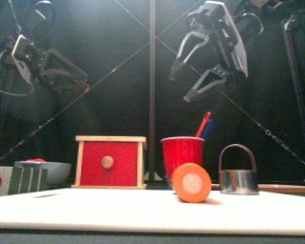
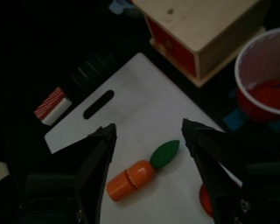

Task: Grasp knife handle

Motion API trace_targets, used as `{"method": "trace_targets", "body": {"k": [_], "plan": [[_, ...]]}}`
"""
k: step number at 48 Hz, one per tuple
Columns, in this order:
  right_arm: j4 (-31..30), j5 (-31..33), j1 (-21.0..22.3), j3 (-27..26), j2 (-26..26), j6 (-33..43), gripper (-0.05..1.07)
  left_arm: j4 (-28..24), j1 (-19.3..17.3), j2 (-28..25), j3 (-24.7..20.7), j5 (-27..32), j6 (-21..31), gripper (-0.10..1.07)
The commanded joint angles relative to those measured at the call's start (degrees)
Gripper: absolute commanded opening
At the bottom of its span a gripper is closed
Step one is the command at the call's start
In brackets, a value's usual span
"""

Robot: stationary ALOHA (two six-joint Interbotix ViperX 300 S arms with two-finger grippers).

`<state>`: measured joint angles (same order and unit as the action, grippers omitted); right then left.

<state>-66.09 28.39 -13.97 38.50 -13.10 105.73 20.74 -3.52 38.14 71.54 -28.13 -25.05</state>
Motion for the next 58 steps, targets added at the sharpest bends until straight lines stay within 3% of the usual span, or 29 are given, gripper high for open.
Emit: {"method": "trace_targets", "body": {"k": [1, 20, 27, 39, 50, 58], "plan": [[-5.54, -0.09, -0.35, 0.88, -4.39, -0.35, 0.93, -0.18, 0.09, -0.09, -1.93, -0.53, -0.09, 0.90], [-23.47, -0.79, -0.09, 9.76, -15.82, -0.62, 0.93, 0.26, 4.13, -0.09, -3.43, -0.53, 0.44, 0.90], [-29.62, -4.31, 0.26, 10.90, -19.95, -0.62, 0.93, 1.23, 4.31, -0.09, -3.52, -0.53, 0.88, 0.90], [-30.15, -12.74, 7.03, 12.22, -20.48, -0.62, 0.93, 1.58, 4.31, -0.09, -4.04, -0.53, 0.79, 0.90], [-29.97, -13.10, 7.91, 12.22, -19.16, -0.62, 0.93, 1.41, 3.78, -0.09, -4.13, -0.44, 0.70, 0.90], [-25.75, -12.48, 10.90, 11.87, -19.42, -0.70, 0.93, 0.88, 3.78, -0.09, -4.31, -0.79, 0.70, 0.90]]}}
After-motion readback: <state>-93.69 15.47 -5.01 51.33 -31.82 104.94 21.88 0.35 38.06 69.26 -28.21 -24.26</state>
